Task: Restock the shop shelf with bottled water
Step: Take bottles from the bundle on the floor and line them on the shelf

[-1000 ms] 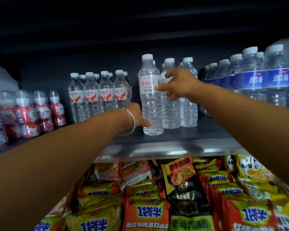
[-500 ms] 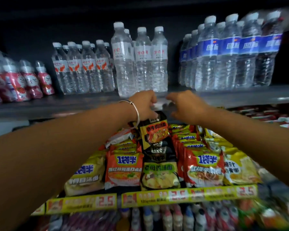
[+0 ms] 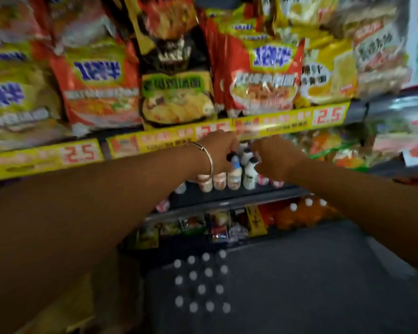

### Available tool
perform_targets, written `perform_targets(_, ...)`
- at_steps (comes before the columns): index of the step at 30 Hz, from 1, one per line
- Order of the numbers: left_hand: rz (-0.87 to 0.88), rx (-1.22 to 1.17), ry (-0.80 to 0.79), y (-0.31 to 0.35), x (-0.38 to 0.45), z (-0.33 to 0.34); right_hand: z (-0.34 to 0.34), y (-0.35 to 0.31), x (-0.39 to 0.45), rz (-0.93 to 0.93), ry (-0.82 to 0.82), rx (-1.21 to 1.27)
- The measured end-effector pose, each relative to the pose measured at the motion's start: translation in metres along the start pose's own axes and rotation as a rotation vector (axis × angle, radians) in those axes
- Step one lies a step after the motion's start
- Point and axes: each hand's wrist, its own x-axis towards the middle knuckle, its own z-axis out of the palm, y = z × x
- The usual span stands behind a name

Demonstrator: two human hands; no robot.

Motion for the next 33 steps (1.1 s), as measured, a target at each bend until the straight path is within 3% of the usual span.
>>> perform_targets(7,0.000,-0.019,-0.239,-0.073,0.041,0.216,0.223,0.045,0.034,0.110,-0.227,0.073)
perform_targets(18,-0.133,-0.059,-0.402,-0.186,0.057,0.488,0.546,0.066,0.052,0.233,-0.527,0.218)
perform_targets(25,-0.185,0.068,-0.442,-0.220,0.062,0.562,0.662,0.061,0.064,0.348,-0.428,0.395)
perform_targets(33,-0.139,0.107,-0.372,-0.233,0.058,0.577,0.686,0.052,0.070,0.381,-0.295,0.517)
